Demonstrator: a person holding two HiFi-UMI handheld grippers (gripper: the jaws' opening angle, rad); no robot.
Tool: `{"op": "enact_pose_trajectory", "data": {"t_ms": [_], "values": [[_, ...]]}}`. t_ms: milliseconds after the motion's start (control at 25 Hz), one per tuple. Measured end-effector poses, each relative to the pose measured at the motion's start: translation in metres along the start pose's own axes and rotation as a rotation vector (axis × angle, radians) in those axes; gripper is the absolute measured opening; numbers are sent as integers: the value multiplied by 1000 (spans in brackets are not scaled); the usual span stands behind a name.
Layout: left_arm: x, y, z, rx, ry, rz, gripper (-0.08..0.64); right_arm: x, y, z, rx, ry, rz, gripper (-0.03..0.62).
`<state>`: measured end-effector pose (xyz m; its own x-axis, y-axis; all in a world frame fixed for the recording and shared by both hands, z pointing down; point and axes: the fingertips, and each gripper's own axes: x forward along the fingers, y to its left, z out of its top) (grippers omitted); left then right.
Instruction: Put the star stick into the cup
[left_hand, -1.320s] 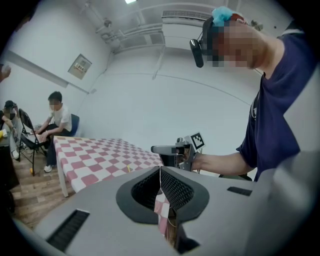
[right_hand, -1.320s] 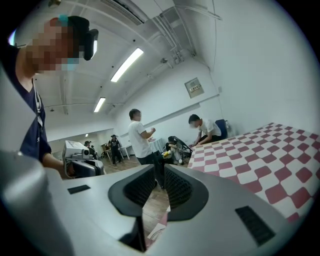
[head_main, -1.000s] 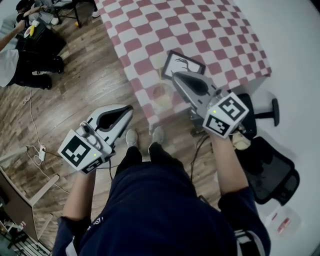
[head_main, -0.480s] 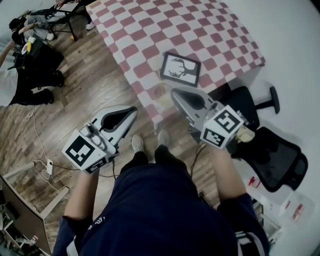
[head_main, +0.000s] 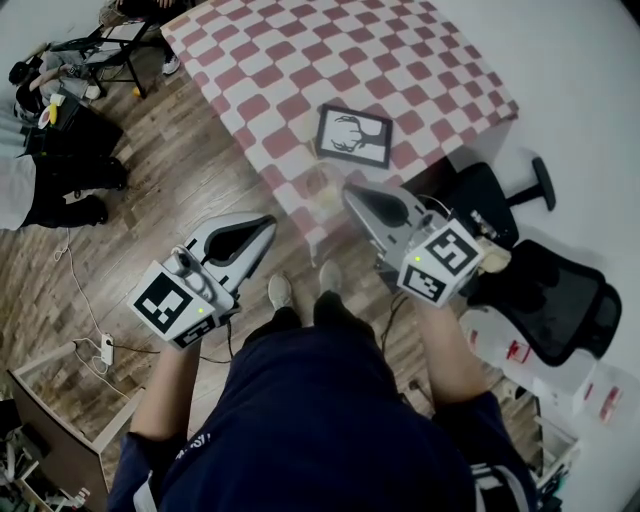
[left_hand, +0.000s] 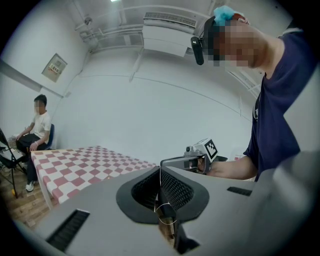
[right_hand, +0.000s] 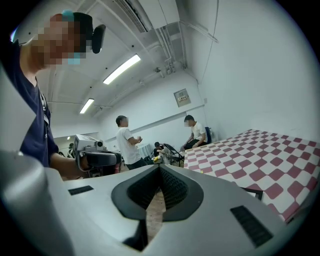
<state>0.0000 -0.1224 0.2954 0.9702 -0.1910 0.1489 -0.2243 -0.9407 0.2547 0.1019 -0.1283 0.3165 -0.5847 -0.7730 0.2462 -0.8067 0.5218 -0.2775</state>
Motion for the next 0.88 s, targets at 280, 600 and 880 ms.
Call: {"op": "enact_pose_trajectory", "data": {"t_ms": [280, 600, 880], "values": [[-1, -4, -1, 0, -3, -9, 34, -5, 4, -3, 2, 2, -17, 15], [1, -9, 0, 0, -9, -5, 34, -7, 5, -2, -10, 7, -16, 15], [4, -11, -3, -3, -5, 1, 34, -7, 4, -2, -20, 20, -8, 15]]}}
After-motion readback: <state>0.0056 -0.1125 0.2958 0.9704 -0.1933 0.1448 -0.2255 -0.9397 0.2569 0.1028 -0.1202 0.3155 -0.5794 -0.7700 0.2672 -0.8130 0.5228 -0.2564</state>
